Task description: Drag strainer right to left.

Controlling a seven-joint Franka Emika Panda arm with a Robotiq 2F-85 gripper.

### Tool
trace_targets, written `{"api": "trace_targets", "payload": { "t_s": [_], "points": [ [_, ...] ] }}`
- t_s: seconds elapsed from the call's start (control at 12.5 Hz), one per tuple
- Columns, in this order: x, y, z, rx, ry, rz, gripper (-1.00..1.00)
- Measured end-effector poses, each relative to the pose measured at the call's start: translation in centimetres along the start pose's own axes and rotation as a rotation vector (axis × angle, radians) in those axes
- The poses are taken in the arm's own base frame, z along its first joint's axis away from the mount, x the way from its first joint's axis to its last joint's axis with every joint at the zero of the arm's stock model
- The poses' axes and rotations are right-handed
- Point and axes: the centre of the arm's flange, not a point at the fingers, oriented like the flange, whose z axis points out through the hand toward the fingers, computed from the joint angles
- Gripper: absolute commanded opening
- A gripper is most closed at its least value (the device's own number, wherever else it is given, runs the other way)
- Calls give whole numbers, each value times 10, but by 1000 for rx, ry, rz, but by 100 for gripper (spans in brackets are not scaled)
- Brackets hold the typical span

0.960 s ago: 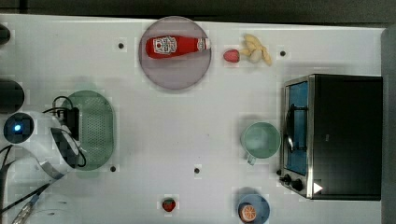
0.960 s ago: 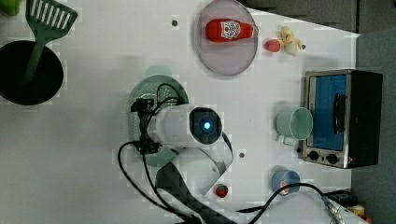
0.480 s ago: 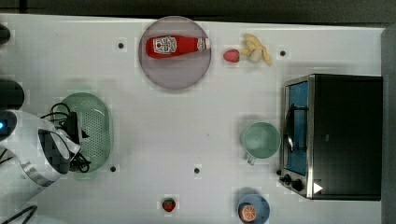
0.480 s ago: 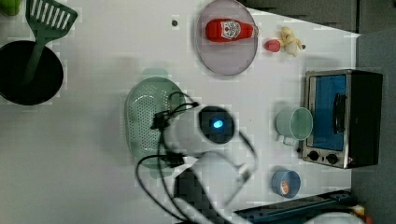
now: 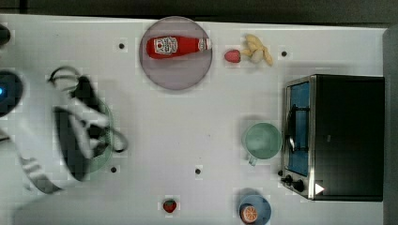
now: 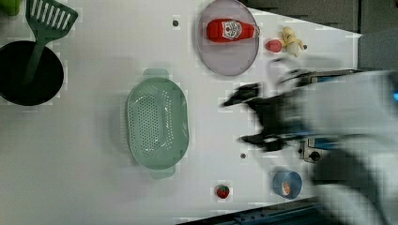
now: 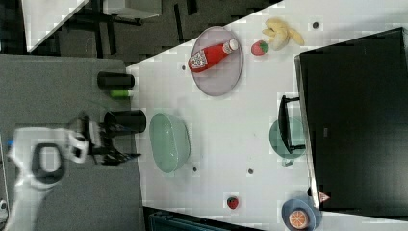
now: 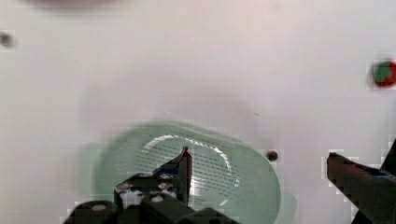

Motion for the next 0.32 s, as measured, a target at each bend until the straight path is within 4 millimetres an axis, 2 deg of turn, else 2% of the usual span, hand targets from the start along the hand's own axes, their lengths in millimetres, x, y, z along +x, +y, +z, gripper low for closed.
{"api": "trace_targets", "payload": {
  "t_s": [0.16, 0.24, 0.32],
  "points": [
    [95, 21, -90, 164, -34, 22, 100],
    [147, 41, -122, 204, 8, 19, 100],
    [199, 64, -145, 211, 73, 4, 100]
  ]
}}
